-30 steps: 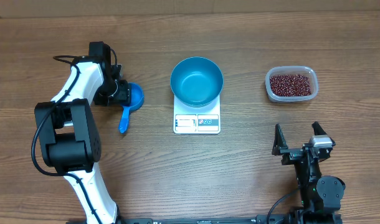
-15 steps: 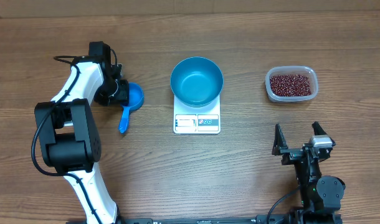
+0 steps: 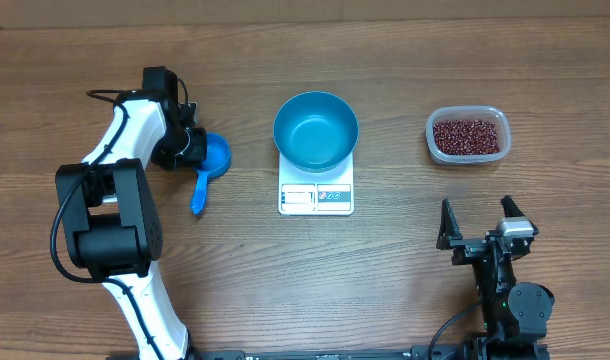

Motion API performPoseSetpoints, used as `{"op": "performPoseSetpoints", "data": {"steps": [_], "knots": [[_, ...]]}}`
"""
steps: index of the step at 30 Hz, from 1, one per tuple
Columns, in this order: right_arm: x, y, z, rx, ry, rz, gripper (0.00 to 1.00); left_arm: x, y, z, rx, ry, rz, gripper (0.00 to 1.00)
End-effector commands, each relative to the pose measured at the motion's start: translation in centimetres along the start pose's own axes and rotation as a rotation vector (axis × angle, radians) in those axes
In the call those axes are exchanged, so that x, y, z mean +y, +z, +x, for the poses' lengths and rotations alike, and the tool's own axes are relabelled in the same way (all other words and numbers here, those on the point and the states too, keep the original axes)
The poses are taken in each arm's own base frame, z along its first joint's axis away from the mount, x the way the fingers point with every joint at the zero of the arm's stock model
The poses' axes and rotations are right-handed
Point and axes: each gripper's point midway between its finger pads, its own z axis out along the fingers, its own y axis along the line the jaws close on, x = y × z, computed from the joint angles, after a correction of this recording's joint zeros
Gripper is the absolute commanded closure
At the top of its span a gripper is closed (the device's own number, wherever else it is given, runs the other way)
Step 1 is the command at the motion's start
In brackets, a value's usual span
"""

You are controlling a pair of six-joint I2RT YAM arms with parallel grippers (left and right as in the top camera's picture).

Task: Scoop item into bowl and weigh 150g on scale
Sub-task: 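Lift the blue scoop with the left gripper and tilt it upright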

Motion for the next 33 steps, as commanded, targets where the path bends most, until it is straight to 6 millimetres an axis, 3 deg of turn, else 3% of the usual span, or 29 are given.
{"op": "performPoseSetpoints", "data": {"steps": [1, 7, 14, 26, 33], "knots": [[0.1, 0.0, 0.2, -0.004, -0.005, -0.006, 0.00, -0.3, -0.2, -0.7, -0.018, 0.012, 0.011, 0.77], [0.1, 0.0, 0.2, -0.004, -0.005, -0.006, 0.00, -0.3, -0.2, -0.7, -0.018, 0.012, 0.011, 0.82], [0.1, 0.0, 0.2, -0.004, -0.005, -0.006, 0.00, -0.3, -0.2, -0.7, -0.019, 0.012, 0.011, 0.96], [0.1, 0.0, 0.2, -0.004, -0.005, -0.006, 0.00, -0.4, -0.2, -0.7, -0.018, 0.009, 0.013, 0.96], [0.1, 0.0, 0.2, -0.004, -0.005, -0.006, 0.00, -1.8, -0.3, -0.9, -0.026, 0.004, 0.097, 0.96]]}}
